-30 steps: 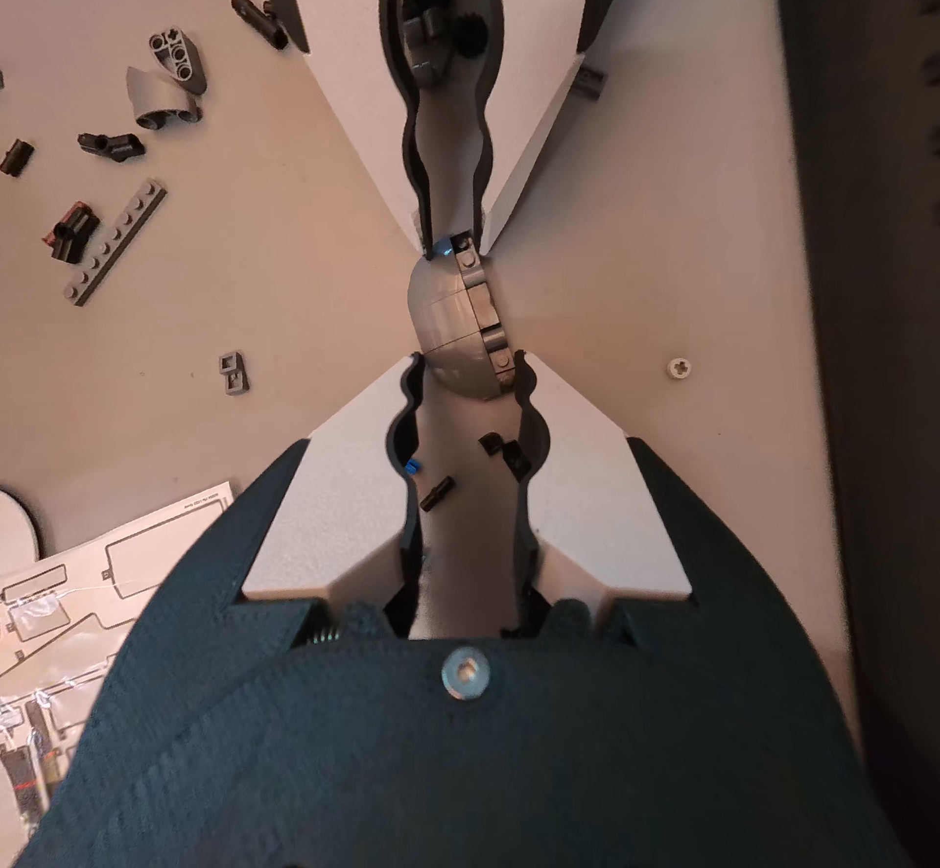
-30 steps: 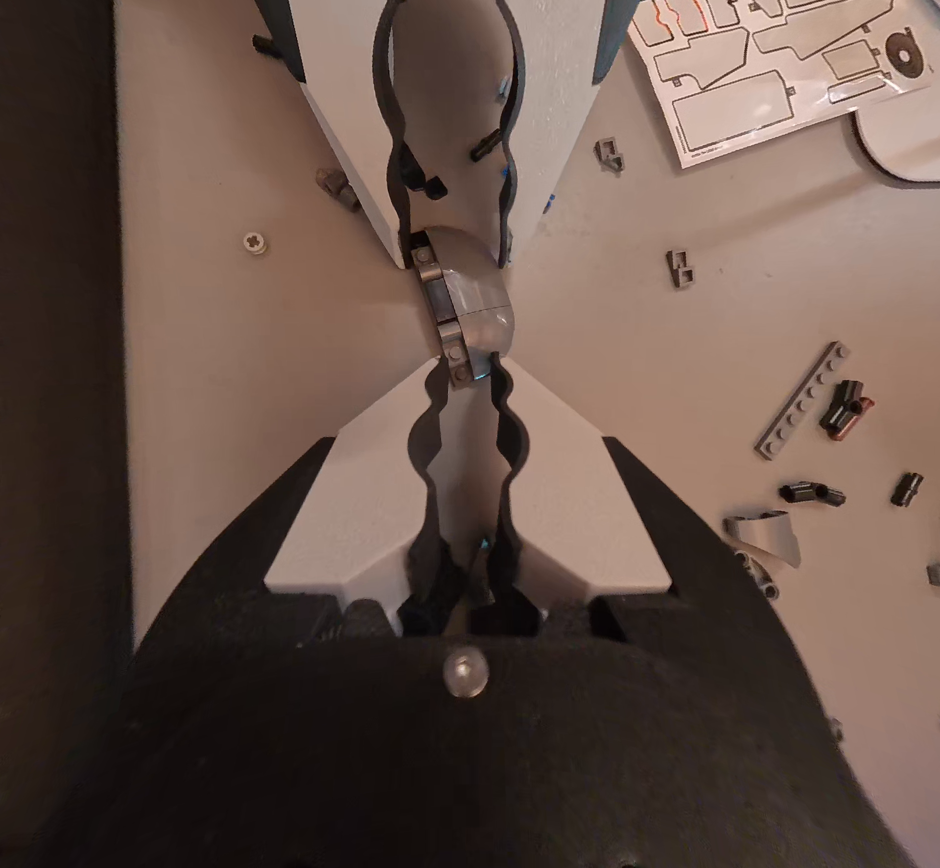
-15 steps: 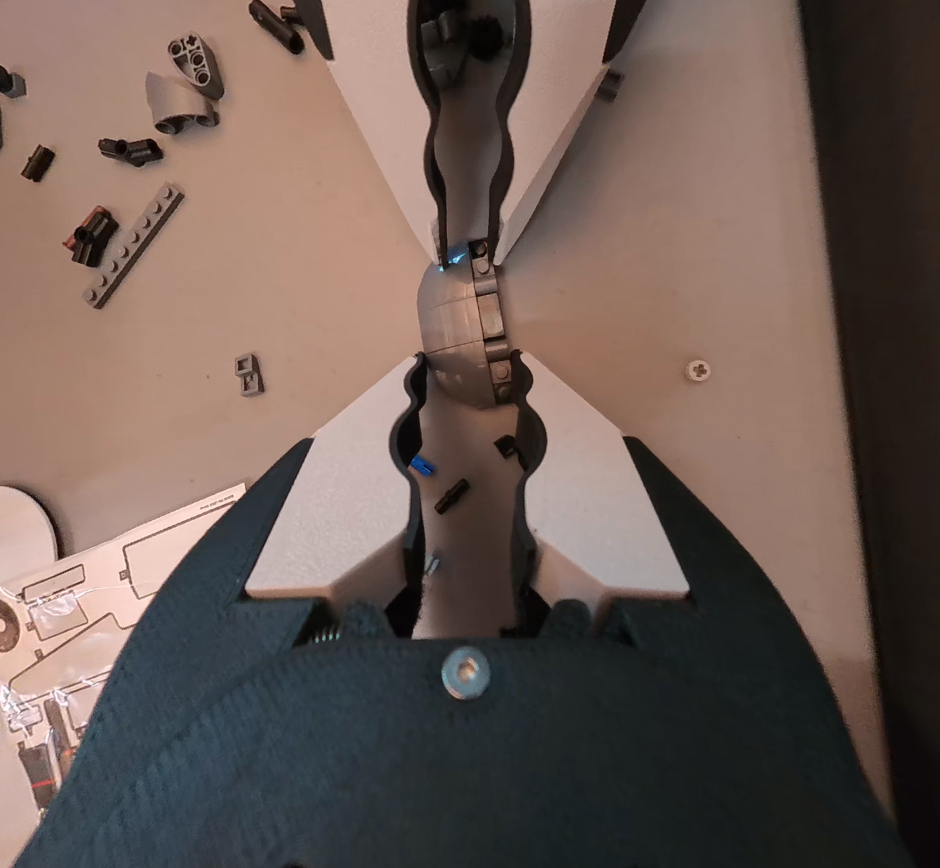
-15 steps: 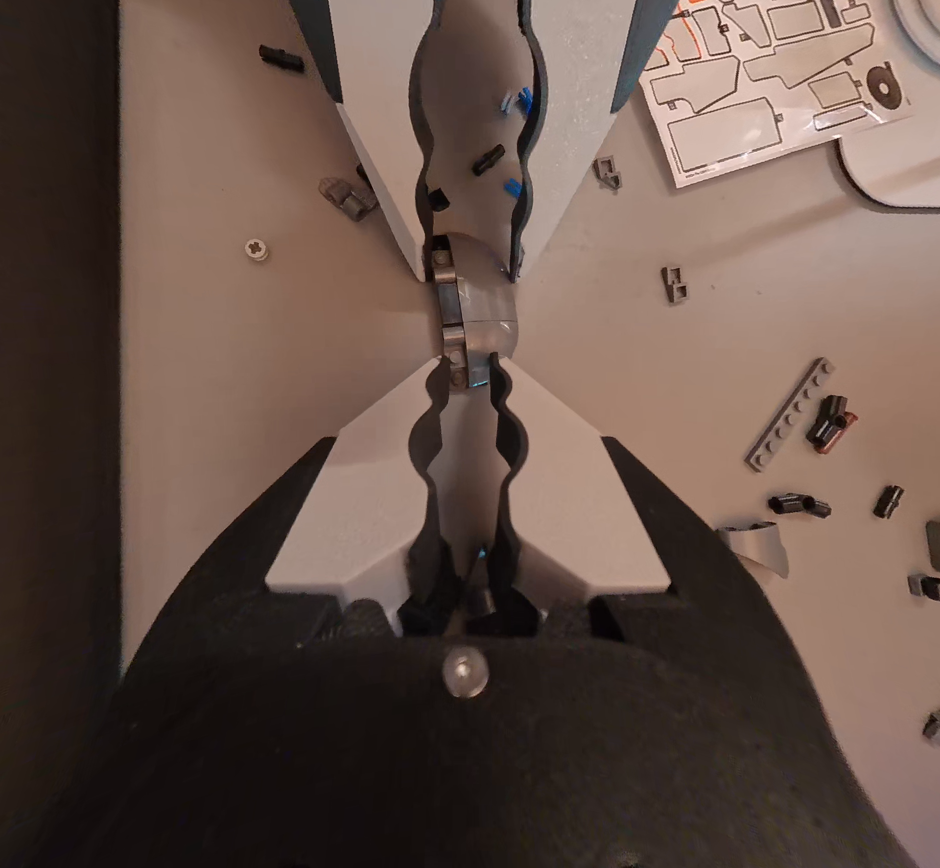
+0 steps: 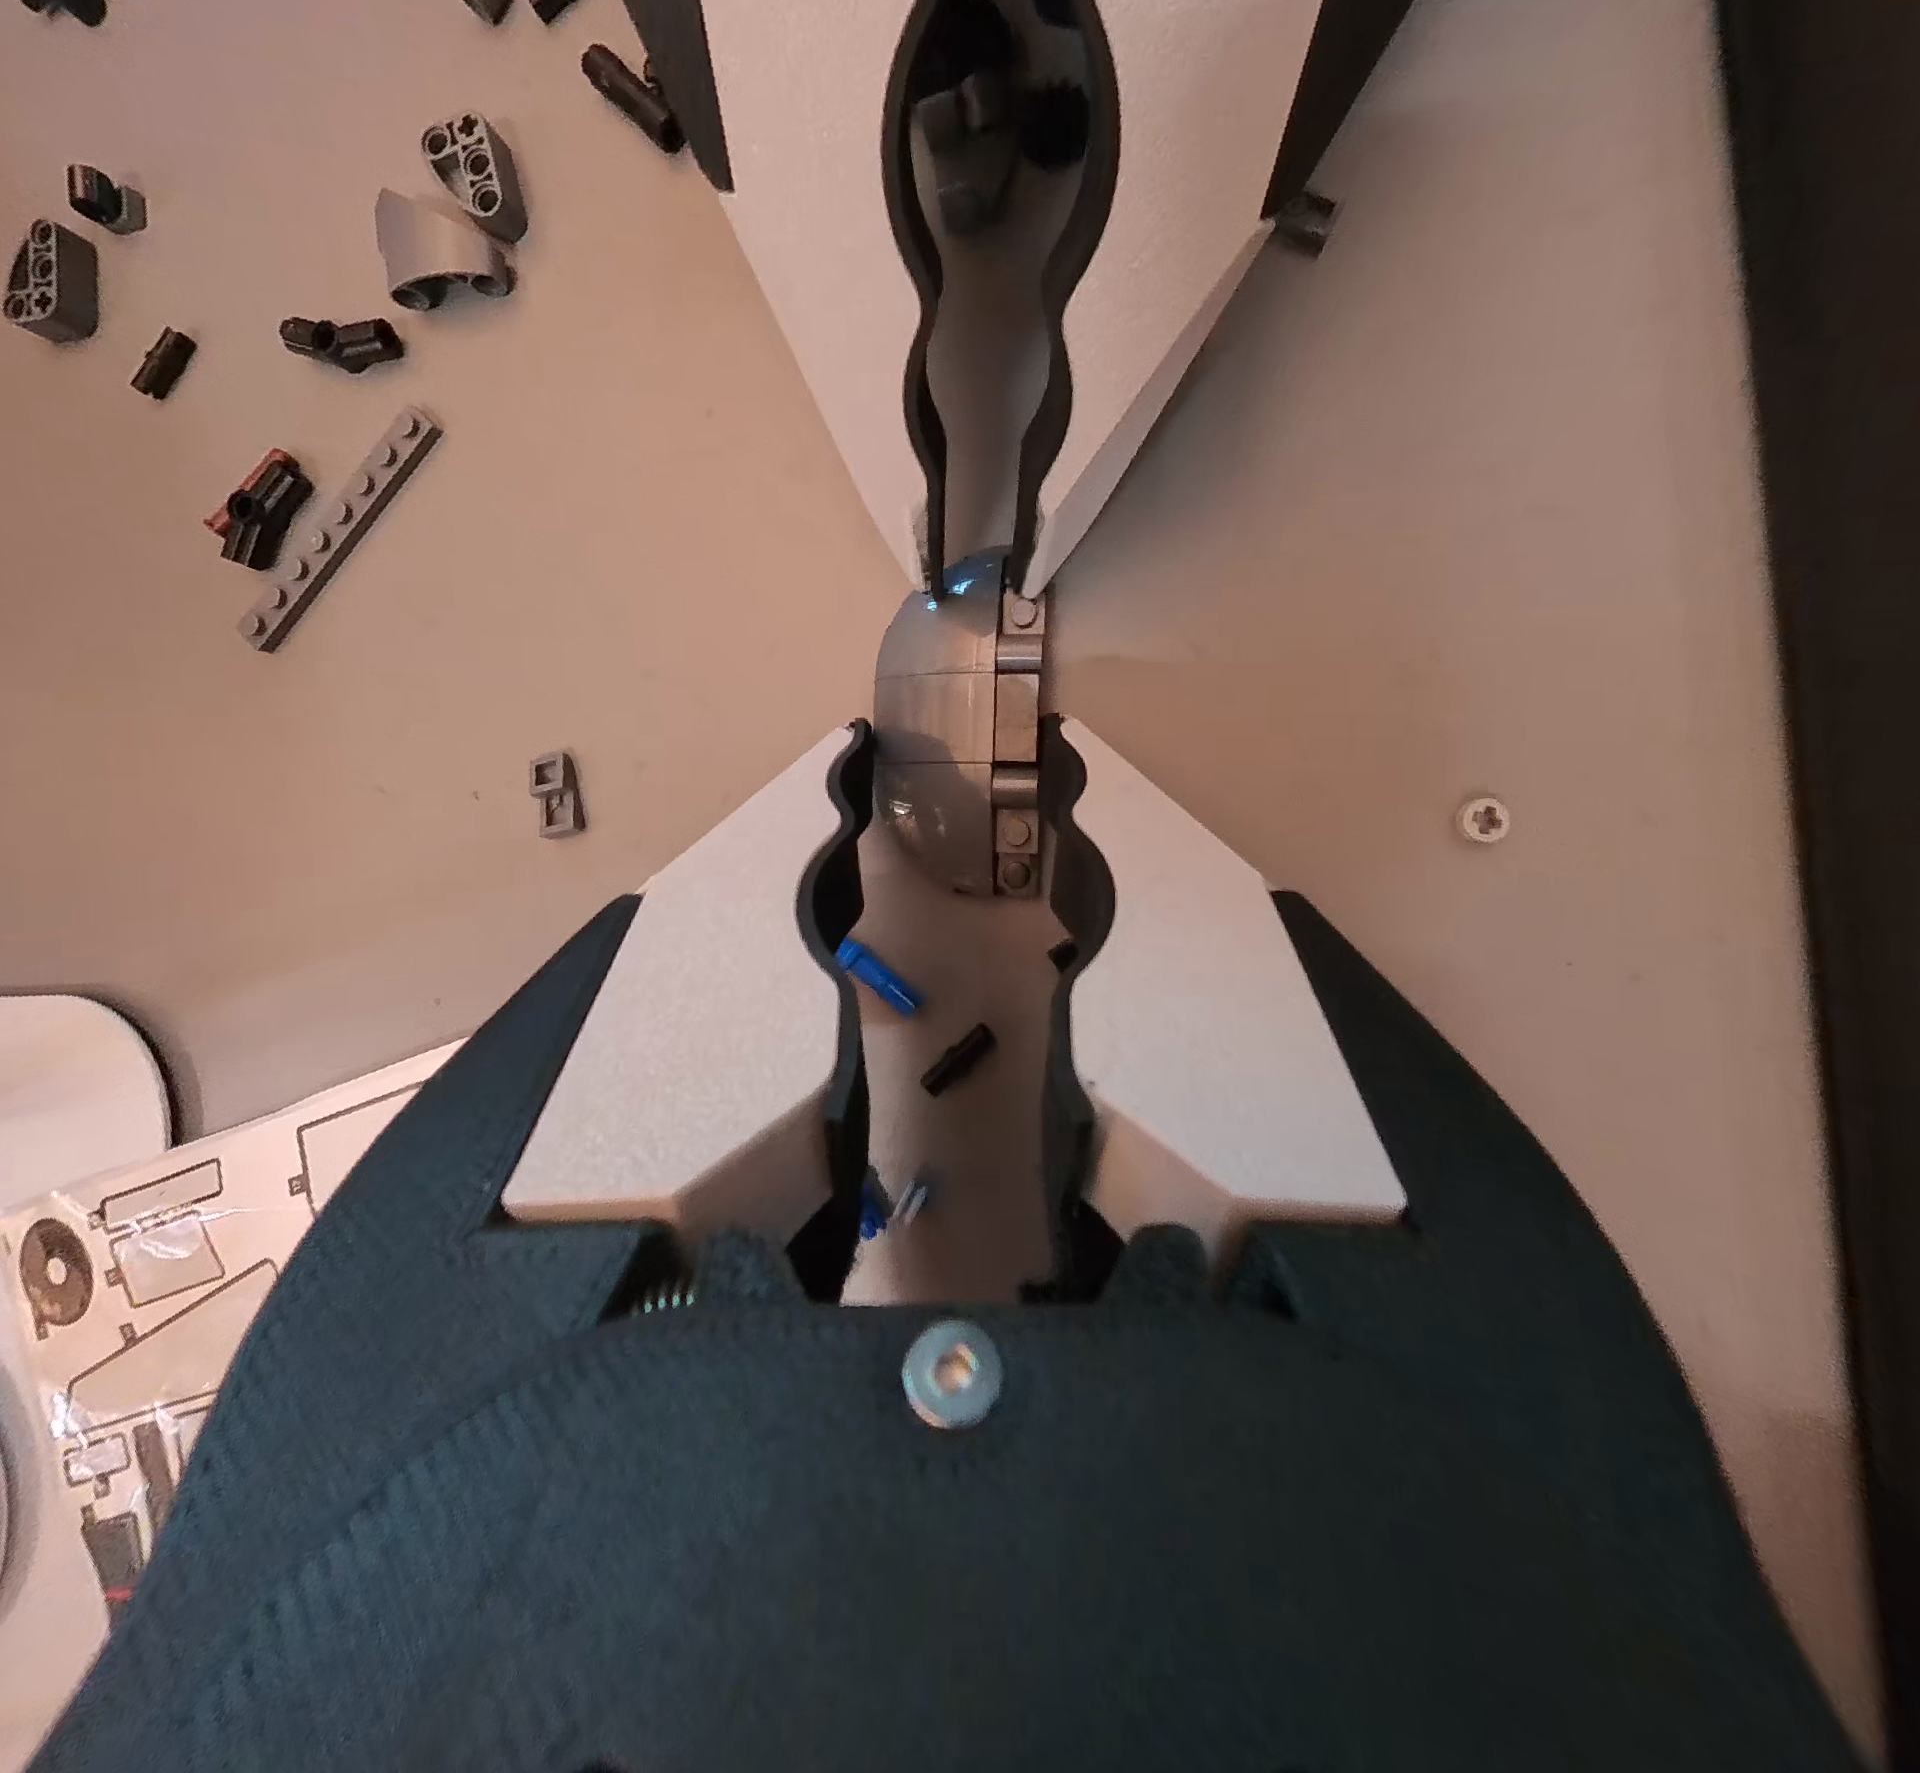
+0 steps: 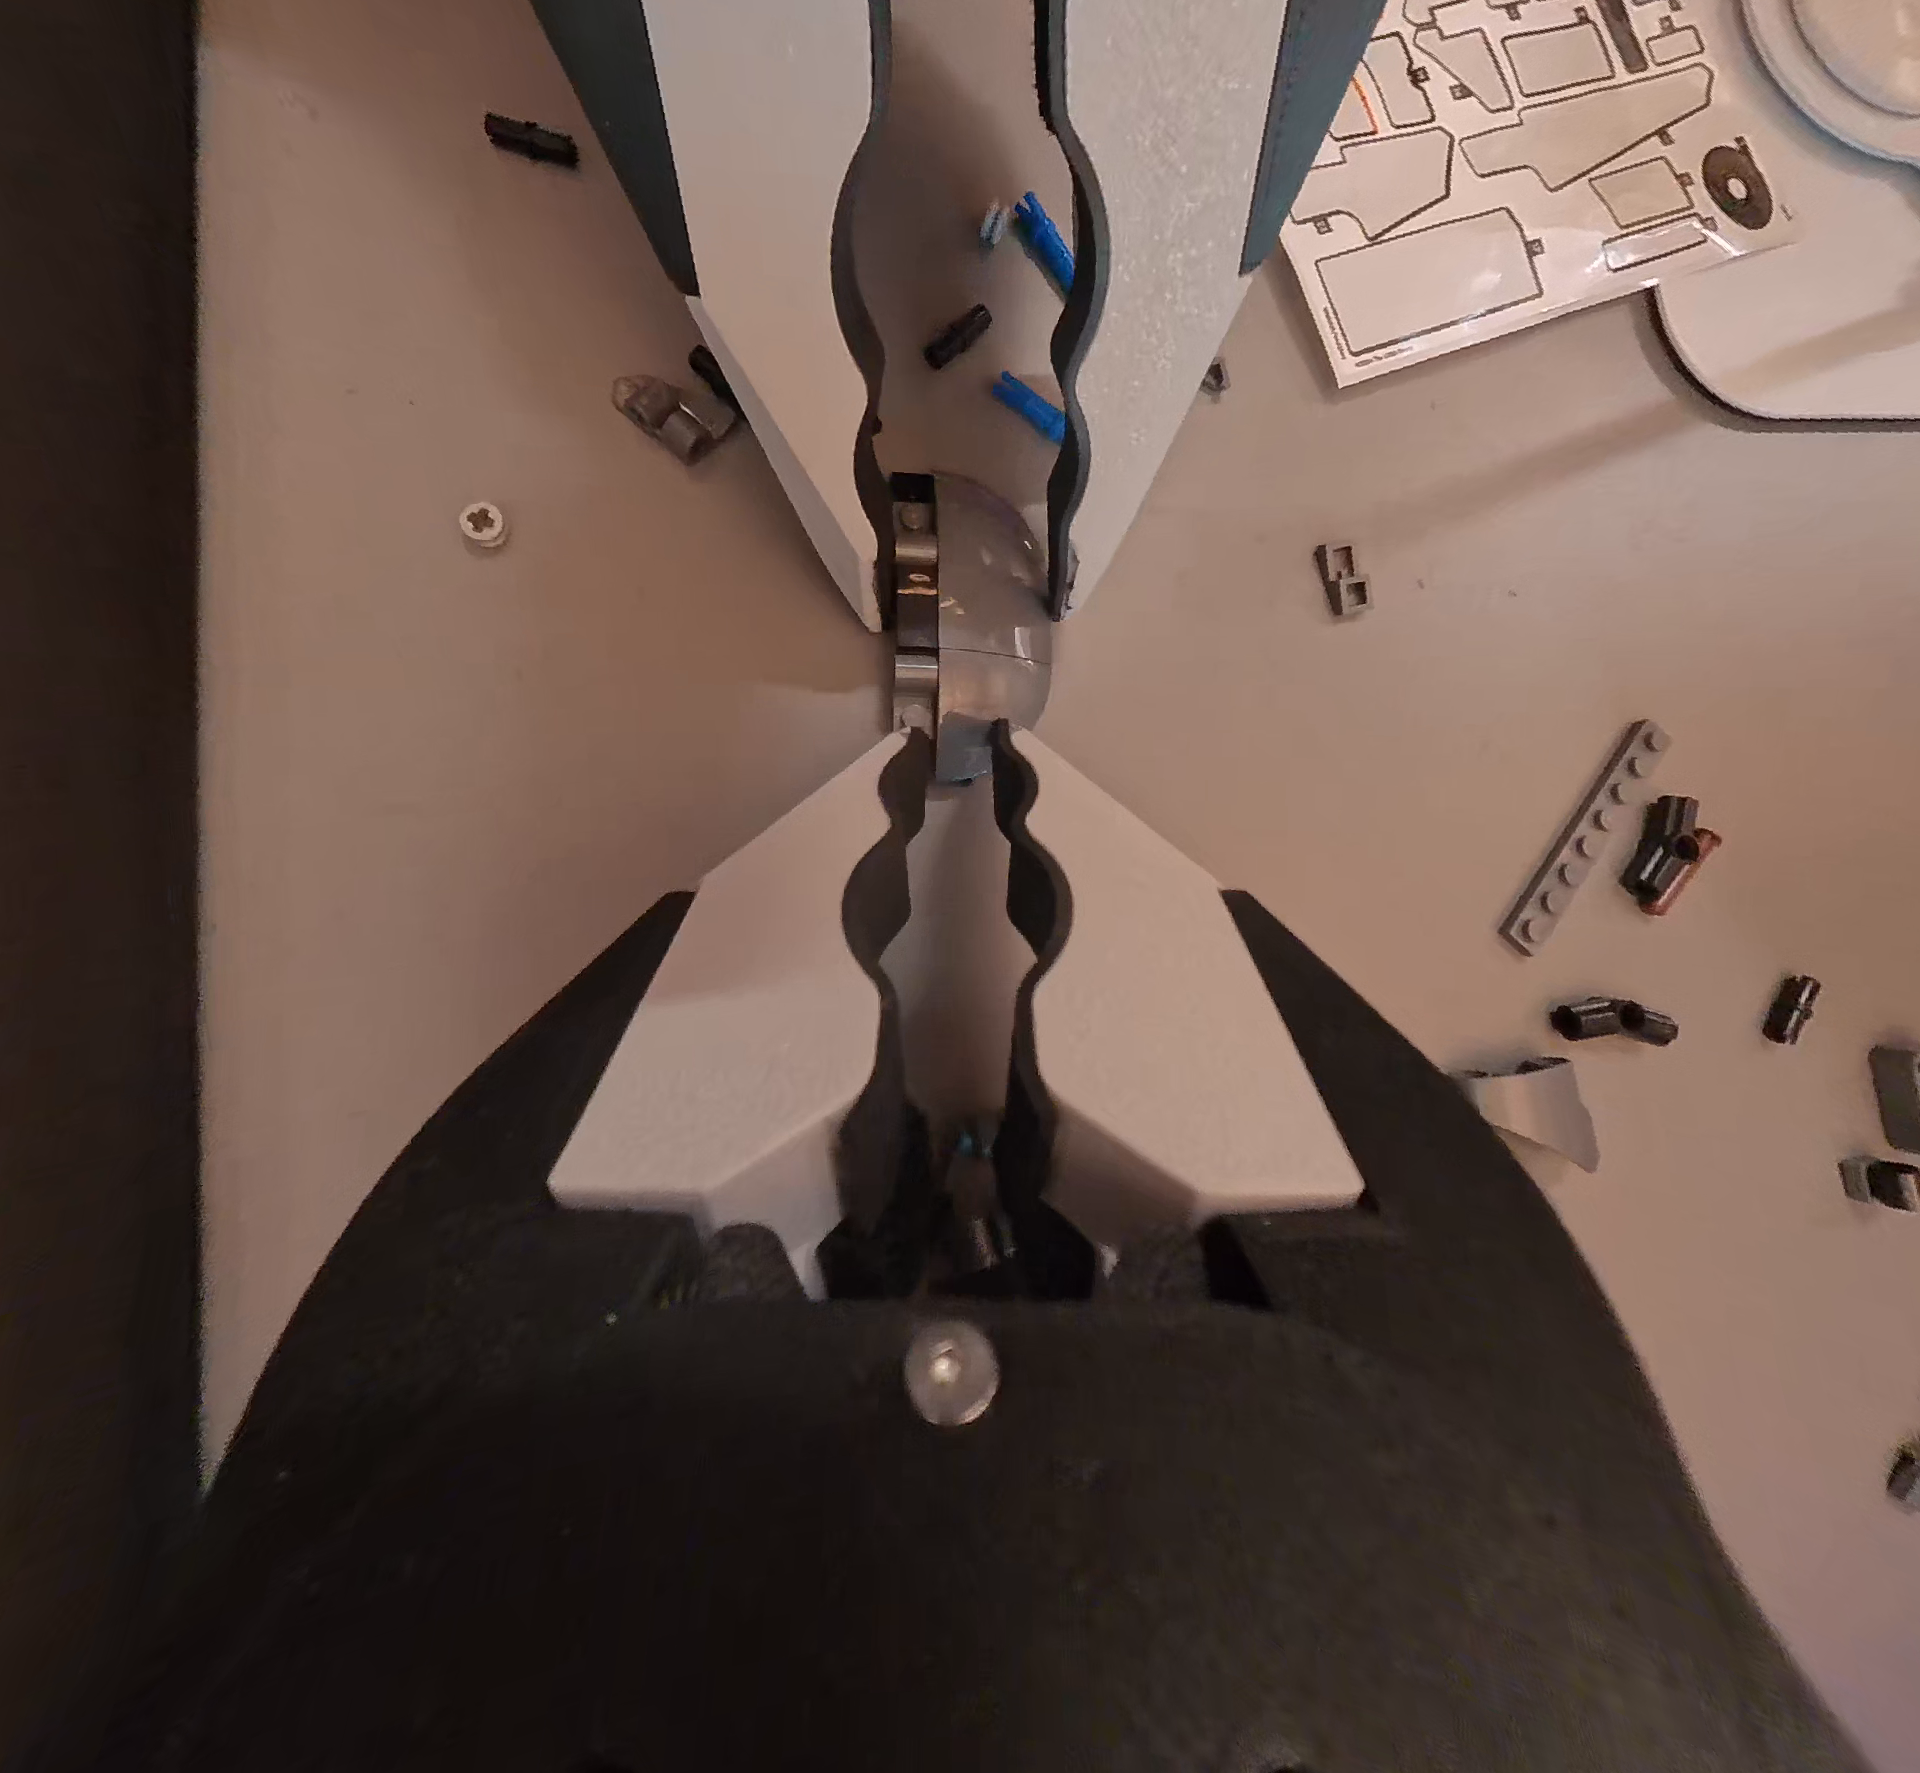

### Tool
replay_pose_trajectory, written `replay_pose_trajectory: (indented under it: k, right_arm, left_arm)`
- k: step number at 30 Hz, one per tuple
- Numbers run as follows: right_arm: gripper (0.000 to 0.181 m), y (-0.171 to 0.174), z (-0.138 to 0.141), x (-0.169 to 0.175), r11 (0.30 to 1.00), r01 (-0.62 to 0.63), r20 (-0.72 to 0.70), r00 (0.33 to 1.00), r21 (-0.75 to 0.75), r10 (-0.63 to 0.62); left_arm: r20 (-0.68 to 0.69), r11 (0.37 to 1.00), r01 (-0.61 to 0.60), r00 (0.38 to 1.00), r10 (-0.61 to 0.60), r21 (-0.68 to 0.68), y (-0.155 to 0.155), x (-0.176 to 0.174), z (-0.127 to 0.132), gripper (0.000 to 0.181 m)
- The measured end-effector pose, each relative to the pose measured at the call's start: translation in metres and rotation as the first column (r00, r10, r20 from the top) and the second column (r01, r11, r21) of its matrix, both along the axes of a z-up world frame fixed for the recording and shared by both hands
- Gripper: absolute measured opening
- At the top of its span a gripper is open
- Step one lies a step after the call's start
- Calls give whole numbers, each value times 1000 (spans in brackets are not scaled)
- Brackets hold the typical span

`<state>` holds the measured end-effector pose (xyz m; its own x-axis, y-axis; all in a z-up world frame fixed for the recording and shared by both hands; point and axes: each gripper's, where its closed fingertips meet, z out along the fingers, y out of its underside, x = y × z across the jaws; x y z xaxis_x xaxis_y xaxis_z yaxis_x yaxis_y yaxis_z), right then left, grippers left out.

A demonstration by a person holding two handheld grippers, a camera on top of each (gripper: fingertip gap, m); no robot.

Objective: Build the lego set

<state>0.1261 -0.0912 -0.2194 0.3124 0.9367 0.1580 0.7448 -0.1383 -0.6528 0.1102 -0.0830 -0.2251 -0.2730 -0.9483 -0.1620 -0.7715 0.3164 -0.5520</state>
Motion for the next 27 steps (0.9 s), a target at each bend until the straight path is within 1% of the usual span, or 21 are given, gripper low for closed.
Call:
replay_pose_trajectory:
  k: [5,9,13,27]
  right_arm:
    - [16,1,-1,0,1000,3,5,1000,5,-3]
    - [16,4,-3,6,1000,26,14,1000,5,-26]
    - [16,8,1,9,999,50,-9,999,7,-50]
    - [16,17,5,16,996,87,-33,996,34,-86]
  left_arm:
    - [9,1000,-19,1000,19,23,6,-1,1,29]
    - [16,999,-30,999,29,37,8,1,1,29]
    - [20,999,-28,999,27,43,7,3,1,29]
    - [57,996,-67,996,64,63,17,2,5,27]
